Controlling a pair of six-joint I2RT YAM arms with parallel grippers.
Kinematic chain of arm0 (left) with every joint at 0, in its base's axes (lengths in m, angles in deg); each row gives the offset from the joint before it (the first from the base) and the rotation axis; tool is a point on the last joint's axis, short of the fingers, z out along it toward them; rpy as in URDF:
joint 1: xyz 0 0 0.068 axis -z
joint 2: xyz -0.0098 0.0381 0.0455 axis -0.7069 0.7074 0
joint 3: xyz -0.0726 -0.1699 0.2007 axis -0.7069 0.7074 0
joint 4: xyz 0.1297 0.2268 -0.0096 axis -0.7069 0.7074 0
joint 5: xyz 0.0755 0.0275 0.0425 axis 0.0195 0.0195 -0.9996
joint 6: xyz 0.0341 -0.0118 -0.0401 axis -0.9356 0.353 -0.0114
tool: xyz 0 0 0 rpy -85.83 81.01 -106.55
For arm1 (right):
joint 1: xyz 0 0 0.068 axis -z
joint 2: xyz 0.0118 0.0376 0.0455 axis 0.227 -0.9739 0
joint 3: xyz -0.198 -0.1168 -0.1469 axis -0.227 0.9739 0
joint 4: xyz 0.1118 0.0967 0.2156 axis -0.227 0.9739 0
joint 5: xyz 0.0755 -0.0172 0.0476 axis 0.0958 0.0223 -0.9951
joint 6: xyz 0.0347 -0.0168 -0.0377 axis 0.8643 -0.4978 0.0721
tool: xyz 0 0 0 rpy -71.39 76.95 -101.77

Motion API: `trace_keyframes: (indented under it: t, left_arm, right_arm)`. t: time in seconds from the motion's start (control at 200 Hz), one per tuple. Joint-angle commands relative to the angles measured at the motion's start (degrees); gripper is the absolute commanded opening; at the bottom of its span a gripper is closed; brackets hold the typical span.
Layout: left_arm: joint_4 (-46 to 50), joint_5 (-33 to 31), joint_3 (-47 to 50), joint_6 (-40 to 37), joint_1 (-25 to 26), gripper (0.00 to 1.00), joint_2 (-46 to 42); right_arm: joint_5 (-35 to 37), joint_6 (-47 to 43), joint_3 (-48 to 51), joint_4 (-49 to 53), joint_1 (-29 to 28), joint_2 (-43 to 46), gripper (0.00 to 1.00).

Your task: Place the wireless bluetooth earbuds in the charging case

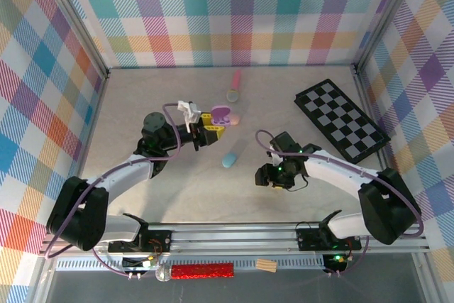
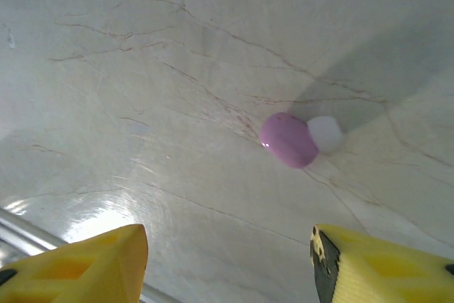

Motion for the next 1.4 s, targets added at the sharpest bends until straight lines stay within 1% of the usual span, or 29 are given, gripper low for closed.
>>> trace_keyframes:
  t: [0.0, 0.075, 0.12, 0.255, 0.405, 0.49, 0.675, 0.81, 0.875, 1.19, 1.395]
  left_arm:
    - [-17.16, -1.73, 2.88, 8.86, -5.09, 0.38, 2.83]
    - [-24.0, -2.79, 4.15, 13.72, -8.53, 0.37, 4.5]
    - [-25.66, -3.18, 4.68, 15.09, -10.08, 0.37, 4.59]
    - [-21.94, -4.51, 4.99, 12.62, -12.25, 0.37, 1.01]
    - [-17.1, -7.05, 5.08, 10.0, -13.04, 0.38, -2.91]
    - [-15.2, -7.51, 5.16, 9.23, -13.05, 0.38, -4.4]
    - [-11.89, -7.37, 5.25, 7.83, -13.01, 0.38, -6.31]
    - [-11.81, -6.98, 4.99, 7.94, -13.06, 0.38, -5.98]
    - [-11.98, -6.83, 4.77, 8.03, -13.04, 0.38, -5.64]
    - [-13.56, -6.19, 5.07, 8.72, -13.06, 0.38, -4.31]
    - [-12.98, -6.03, 4.9, 8.67, -13.06, 0.38, -4.83]
  right_arm:
    - [10.96, -4.91, -6.16, 9.11, -3.65, -0.5, 0.63]
    - [15.98, -6.76, -10.94, 13.84, -6.53, -3.22, 0.62]
    - [18.68, -7.79, -13.86, 16.58, -8.14, -5.37, 0.62]
    - [27.04, -11.79, -19.99, 22.28, -12.45, -12.05, 0.62]
    - [37.9, -16.75, -24.49, 27.05, -16.68, -21.29, 0.55]
    - [41.73, -18.13, -26.4, 28.65, -18.75, -25.6, 0.51]
    - [42.34, -18.83, -27.9, 27.44, -20.63, -29.69, 0.45]
    - [42.38, -18.85, -28.08, 26.96, -20.84, -31.59, 0.42]
    - [42.47, -18.87, -27.92, 26.67, -20.84, -31.99, 0.39]
    - [42.55, -19.17, -27.38, 26.12, -20.84, -33.59, 0.34]
    - [42.59, -19.09, -26.9, 25.78, -20.88, -34.26, 0.3]
